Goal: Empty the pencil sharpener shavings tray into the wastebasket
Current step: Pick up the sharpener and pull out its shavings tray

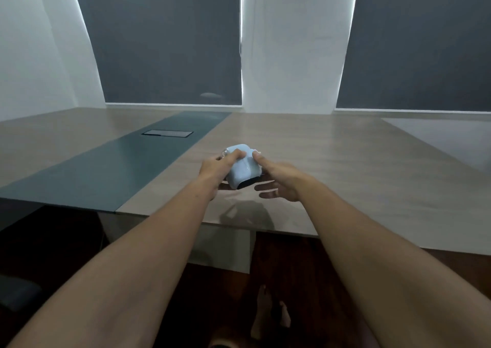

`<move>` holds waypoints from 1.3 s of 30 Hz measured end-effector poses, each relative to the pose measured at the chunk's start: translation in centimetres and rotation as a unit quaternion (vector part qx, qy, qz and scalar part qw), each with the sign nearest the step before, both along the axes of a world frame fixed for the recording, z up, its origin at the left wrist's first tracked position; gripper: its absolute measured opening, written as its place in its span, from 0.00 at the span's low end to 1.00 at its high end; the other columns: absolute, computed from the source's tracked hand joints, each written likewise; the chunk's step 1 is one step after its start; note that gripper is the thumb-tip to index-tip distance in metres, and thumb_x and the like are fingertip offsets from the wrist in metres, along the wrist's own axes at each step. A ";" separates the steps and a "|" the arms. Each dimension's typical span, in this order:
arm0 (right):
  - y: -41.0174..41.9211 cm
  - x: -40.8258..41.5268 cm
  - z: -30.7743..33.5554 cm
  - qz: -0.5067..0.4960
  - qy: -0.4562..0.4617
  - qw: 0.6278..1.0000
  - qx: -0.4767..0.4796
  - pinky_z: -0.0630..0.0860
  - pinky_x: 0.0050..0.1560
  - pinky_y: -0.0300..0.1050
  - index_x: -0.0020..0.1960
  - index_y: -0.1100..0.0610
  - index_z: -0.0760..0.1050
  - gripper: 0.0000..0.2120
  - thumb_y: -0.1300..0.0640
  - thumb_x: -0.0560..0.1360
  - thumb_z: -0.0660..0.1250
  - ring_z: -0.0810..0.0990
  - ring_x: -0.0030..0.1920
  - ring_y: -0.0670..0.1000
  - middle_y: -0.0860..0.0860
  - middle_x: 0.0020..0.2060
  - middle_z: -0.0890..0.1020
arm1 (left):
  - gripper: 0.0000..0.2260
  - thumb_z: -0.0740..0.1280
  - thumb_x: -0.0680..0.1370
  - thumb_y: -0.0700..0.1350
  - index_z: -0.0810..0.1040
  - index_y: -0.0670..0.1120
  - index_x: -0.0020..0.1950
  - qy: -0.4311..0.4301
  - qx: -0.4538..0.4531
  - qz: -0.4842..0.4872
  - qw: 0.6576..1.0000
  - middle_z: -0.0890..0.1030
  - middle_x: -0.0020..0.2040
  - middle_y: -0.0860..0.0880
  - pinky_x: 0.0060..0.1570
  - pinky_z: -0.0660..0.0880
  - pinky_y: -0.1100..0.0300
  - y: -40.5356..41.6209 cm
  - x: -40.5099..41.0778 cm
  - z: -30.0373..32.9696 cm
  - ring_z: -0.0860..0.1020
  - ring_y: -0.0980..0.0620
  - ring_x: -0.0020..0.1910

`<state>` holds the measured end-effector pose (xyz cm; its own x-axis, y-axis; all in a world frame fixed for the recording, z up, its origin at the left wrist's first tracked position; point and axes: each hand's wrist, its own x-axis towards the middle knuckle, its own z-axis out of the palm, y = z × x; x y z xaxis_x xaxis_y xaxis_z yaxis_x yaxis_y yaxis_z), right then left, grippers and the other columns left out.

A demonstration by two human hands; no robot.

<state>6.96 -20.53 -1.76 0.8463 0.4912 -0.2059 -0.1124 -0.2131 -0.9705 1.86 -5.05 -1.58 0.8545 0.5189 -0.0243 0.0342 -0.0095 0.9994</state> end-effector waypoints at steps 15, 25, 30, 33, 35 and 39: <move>-10.4 0.0 -1.0 -0.158 0.062 0.971 0.168 0.80 0.42 0.46 0.51 0.59 0.78 0.15 0.47 0.75 0.71 0.82 0.44 0.54 0.57 0.46 0.82 | 0.20 0.76 0.68 0.50 0.79 0.47 0.58 -0.023 0.039 -0.140 0.989 0.83 0.54 0.46 0.33 0.80 0.55 -8.7 1.3 1.2 0.82 0.47 0.48; -17.1 2.0 -3.4 -0.281 0.053 0.929 0.234 0.82 0.34 0.44 0.57 0.64 0.76 0.19 0.54 0.72 0.75 0.81 0.37 0.54 0.59 0.47 0.80 | 0.27 0.81 0.59 0.53 0.78 0.49 0.54 -0.030 0.179 -0.031 0.983 0.82 0.54 0.47 0.51 0.81 0.49 -10.2 4.2 -1.4 0.81 0.45 0.53; -19.1 2.1 -4.3 -0.289 0.039 0.925 0.244 0.83 0.32 0.43 0.62 0.68 0.75 0.25 0.58 0.70 0.77 0.81 0.39 0.55 0.61 0.49 0.79 | 0.29 0.80 0.63 0.49 0.75 0.47 0.61 -0.028 0.238 -0.024 0.971 0.81 0.56 0.46 0.50 0.72 0.59 -12.6 4.9 -3.5 0.78 0.46 0.53; -20.2 1.9 -4.4 -0.284 0.033 0.927 0.244 0.84 0.37 0.42 0.57 0.65 0.76 0.19 0.59 0.71 0.76 0.81 0.42 0.56 0.60 0.47 0.80 | 0.30 0.80 0.64 0.48 0.74 0.46 0.62 -0.019 0.261 -0.033 0.965 0.81 0.58 0.44 0.50 0.71 0.58 -13.3 5.2 -4.4 0.79 0.44 0.56; -20.7 1.7 -4.3 -0.289 0.024 0.926 0.242 0.84 0.36 0.43 0.56 0.66 0.76 0.20 0.59 0.70 0.77 0.82 0.43 0.57 0.62 0.50 0.80 | 0.31 0.80 0.64 0.47 0.73 0.46 0.63 -0.020 0.277 -0.032 0.960 0.81 0.59 0.43 0.51 0.71 0.57 -13.4 5.2 -4.6 0.79 0.42 0.57; -22.9 0.4 -3.5 -0.301 0.010 0.924 0.236 0.83 0.35 0.42 0.58 0.69 0.76 0.24 0.60 0.68 0.79 0.83 0.44 0.58 0.64 0.53 0.80 | 0.41 0.80 0.63 0.54 0.67 0.45 0.72 -0.011 0.318 -0.034 0.947 0.76 0.67 0.41 0.60 0.71 0.51 -13.9 4.7 -4.1 0.74 0.40 0.65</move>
